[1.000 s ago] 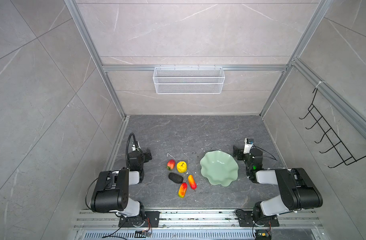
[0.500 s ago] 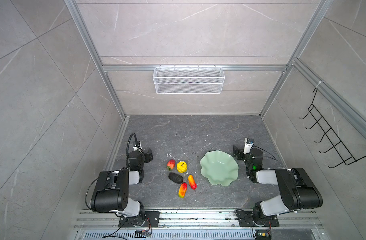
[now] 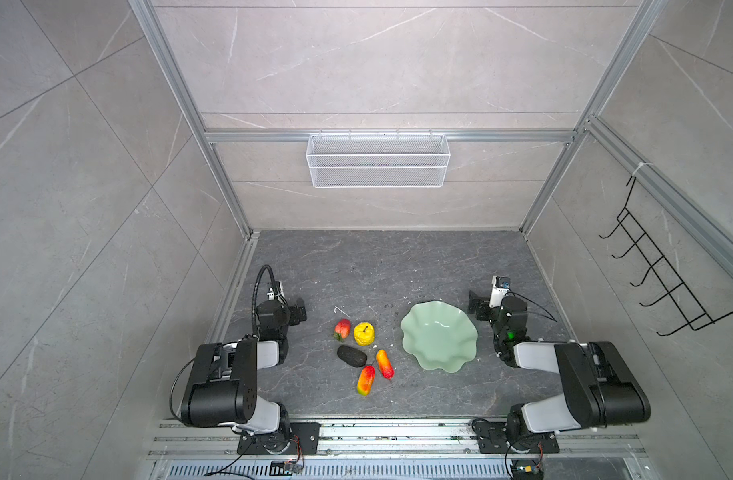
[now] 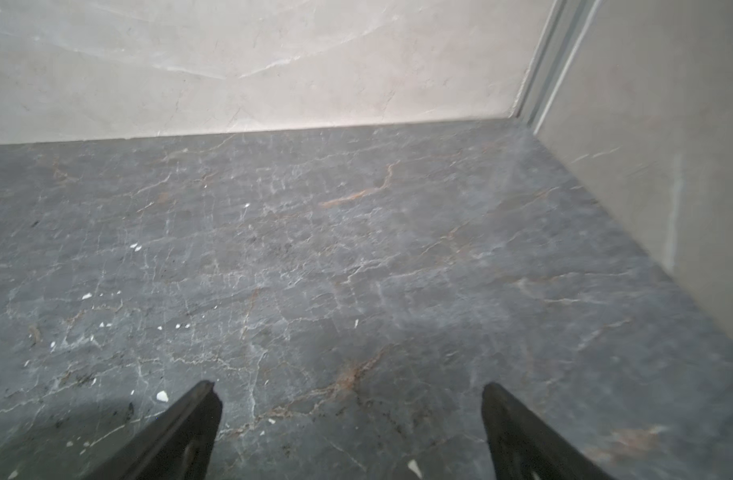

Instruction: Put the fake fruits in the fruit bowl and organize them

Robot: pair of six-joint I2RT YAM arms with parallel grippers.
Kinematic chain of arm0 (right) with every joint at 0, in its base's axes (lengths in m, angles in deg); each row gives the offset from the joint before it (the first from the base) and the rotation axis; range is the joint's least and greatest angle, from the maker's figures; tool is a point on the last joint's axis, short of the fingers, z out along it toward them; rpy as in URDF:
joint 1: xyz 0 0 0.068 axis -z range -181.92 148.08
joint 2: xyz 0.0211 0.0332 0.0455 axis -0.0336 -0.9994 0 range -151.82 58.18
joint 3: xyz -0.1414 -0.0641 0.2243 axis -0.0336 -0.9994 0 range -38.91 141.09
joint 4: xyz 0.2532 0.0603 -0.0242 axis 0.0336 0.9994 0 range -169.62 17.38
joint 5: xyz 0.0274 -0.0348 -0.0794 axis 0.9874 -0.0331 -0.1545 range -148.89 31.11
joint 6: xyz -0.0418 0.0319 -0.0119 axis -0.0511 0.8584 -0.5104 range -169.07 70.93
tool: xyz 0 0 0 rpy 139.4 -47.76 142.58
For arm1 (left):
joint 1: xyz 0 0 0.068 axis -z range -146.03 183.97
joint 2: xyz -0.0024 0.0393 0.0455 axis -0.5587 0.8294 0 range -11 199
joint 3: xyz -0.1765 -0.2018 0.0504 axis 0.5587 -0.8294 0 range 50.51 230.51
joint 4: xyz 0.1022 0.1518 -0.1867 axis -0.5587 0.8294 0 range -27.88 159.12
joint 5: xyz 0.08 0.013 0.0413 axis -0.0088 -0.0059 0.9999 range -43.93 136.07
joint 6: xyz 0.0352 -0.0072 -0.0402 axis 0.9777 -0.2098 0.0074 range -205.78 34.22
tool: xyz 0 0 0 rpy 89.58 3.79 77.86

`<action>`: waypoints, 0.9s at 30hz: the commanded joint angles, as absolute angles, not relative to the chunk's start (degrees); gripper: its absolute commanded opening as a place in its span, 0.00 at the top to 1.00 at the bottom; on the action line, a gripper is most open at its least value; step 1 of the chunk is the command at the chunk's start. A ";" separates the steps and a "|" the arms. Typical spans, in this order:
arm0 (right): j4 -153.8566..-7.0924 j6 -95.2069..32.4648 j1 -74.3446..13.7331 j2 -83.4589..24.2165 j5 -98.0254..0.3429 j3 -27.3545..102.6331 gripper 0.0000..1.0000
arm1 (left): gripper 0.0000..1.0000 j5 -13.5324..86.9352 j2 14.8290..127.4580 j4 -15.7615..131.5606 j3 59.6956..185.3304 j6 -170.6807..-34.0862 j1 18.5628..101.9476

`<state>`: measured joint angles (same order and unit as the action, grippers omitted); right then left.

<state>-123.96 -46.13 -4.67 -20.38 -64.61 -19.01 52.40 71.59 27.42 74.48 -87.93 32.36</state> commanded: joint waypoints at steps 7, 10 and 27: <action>-77.92 -41.87 -10.92 -5.54 -63.97 7.82 0.00 | 0.00 51.77 52.95 74.33 98.11 -92.01 35.10; -66.52 -42.75 -17.06 -10.17 -56.49 19.40 0.00 | 0.00 49.16 50.86 90.91 105.93 -91.63 35.34; -43.27 -41.67 -61.22 -36.12 -56.65 40.38 0.01 | 0.00 43.40 41.39 126.19 119.81 -91.58 35.66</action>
